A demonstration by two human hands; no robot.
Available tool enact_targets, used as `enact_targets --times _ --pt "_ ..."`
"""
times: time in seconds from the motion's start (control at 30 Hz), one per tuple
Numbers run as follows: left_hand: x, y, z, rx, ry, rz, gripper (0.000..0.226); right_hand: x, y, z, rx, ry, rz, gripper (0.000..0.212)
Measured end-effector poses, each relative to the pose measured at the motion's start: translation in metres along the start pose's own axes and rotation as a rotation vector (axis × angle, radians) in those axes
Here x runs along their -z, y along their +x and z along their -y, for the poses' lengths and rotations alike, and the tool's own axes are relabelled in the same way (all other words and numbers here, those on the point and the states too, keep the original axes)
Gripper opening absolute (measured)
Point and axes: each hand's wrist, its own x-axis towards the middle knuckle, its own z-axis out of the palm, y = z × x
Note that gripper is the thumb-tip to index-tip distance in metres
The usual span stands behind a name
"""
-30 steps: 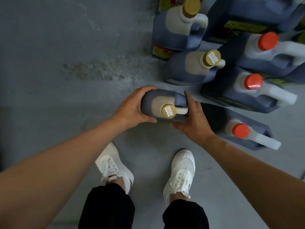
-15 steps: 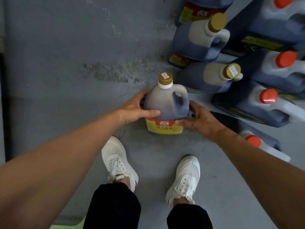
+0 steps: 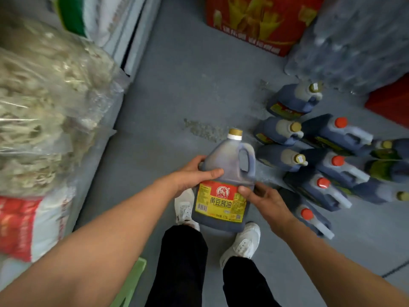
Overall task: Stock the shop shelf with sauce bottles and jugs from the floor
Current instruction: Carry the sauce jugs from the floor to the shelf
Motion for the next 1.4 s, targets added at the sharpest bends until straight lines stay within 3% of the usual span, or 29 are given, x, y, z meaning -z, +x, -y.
enact_targets --times 0.13,0.33,0.47,0.67,0.83,1.0,1.23,1.4 --pt "0.037 -0.088 -0.055 -0.113 -0.001 -0.039 0.106 -0.027 -0.054 0.093 0.132 -0.080 0.049 0.021" --pt "0.105 -0.234 -0.147 -0.285 0.038 -0.176 0.112 -0.092 -0.141 0.237 0.332 -0.105 0.081 0.040" --pt "0.156 -0.336 -0.203 -0.417 0.060 -0.344 0.126 -0.149 -0.202 0.324 0.524 -0.102 0.096 0.031" --pt "0.217 -0.490 -0.256 -0.658 0.012 -0.579 0.093 -0.229 -0.285 0.445 0.777 -0.109 0.188 0.040" --pt "0.257 -0.600 -0.285 -0.801 -0.038 -0.815 0.102 -0.297 -0.336 0.529 0.958 -0.116 0.325 0.036" --pt "0.296 -0.679 -0.295 -0.822 -0.078 -1.098 0.078 -0.372 -0.366 0.600 1.124 -0.144 0.518 0.037" --pt "0.364 -0.716 -0.307 -0.833 -0.245 -1.307 0.084 -0.478 -0.339 0.681 1.162 -0.288 0.864 0.037" --pt "0.404 -0.710 -0.311 -0.795 -0.338 -1.409 0.103 -0.537 -0.301 0.722 1.125 -0.426 1.039 0.046"
